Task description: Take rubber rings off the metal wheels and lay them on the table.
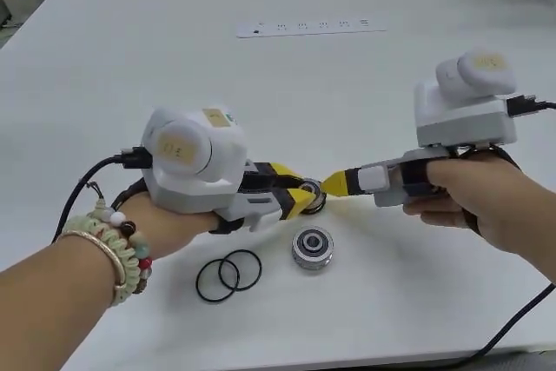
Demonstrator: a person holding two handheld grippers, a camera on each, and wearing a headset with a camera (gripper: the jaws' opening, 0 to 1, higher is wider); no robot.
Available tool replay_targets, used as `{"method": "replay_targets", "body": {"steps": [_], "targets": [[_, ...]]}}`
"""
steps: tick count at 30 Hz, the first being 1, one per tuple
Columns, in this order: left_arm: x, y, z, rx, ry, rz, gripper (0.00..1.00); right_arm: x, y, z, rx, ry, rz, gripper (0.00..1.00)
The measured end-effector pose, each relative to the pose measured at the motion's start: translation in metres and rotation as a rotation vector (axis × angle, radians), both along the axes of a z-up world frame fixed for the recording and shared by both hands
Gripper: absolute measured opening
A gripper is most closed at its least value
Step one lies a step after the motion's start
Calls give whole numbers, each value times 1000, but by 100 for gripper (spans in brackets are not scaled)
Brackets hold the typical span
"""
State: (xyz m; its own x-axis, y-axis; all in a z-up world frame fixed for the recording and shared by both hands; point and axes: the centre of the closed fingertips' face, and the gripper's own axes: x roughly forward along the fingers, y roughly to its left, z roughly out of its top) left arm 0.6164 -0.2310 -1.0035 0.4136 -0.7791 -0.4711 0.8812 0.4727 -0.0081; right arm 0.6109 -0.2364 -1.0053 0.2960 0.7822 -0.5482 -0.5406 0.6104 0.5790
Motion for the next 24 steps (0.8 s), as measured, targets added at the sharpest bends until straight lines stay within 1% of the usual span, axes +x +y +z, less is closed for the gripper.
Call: {"method": "replay_targets", "body": {"steps": [9, 24], "targets": [[0, 0, 0, 1, 0, -1, 14, -1, 3, 1, 0, -5, 20, 0], [0, 1, 0, 1, -2, -4, 14, -1, 4, 3, 20, -1, 24, 0]]}}
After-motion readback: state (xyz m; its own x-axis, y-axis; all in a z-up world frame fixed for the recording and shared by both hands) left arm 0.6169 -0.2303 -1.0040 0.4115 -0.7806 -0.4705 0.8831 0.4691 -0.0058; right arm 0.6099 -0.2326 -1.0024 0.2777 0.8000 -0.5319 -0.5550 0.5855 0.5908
